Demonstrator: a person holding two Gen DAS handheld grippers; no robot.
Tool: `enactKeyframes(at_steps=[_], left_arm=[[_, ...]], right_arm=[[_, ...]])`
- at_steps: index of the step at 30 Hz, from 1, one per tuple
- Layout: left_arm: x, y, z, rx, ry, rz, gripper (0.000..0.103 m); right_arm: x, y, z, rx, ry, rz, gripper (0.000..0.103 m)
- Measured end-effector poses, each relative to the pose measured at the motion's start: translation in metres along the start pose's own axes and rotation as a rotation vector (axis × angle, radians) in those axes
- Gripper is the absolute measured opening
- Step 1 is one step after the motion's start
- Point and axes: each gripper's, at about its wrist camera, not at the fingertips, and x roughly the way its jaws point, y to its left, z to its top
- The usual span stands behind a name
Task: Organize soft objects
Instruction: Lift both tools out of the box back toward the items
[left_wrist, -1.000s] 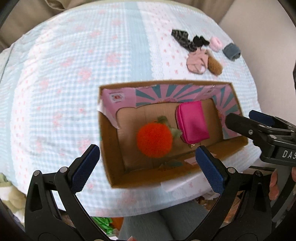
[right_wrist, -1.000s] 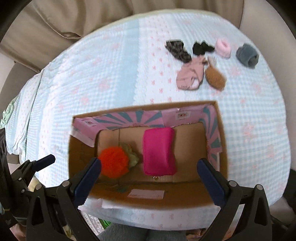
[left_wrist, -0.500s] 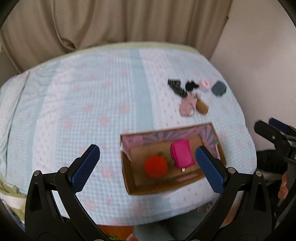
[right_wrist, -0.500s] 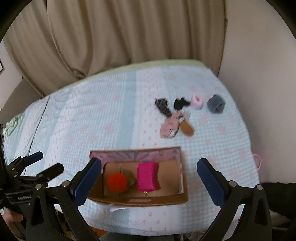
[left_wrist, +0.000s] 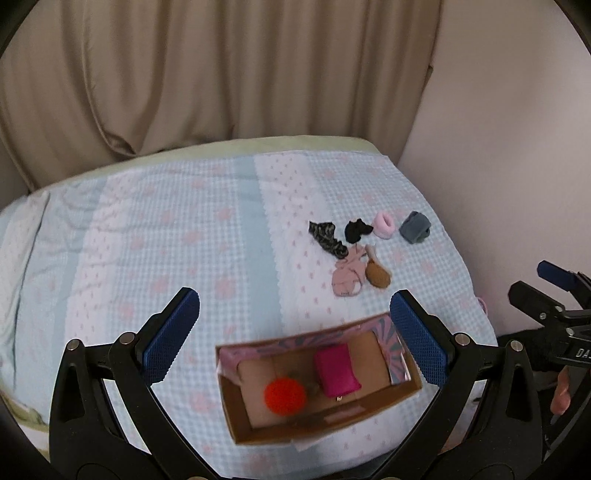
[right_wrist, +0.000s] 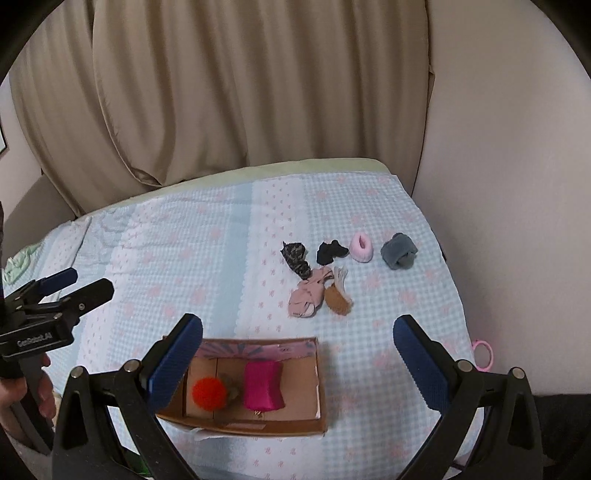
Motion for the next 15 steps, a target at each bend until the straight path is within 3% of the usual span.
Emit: enactKeyframes(at_steps=[7, 15], left_arm=[[0.031, -0.033, 0.034, -0.039, -0.034, 0.002, 0.103], [0.098, -0.075, 0.053, -0.077, 0.066, -0.014, 0.103]], right_arm=[[0.024, -0.049, 0.03, -0.004, -0.011, 0.004, 0.103], [0.077, -0.123, 0.067, -0.007, 0.017, 0.016, 0.103]])
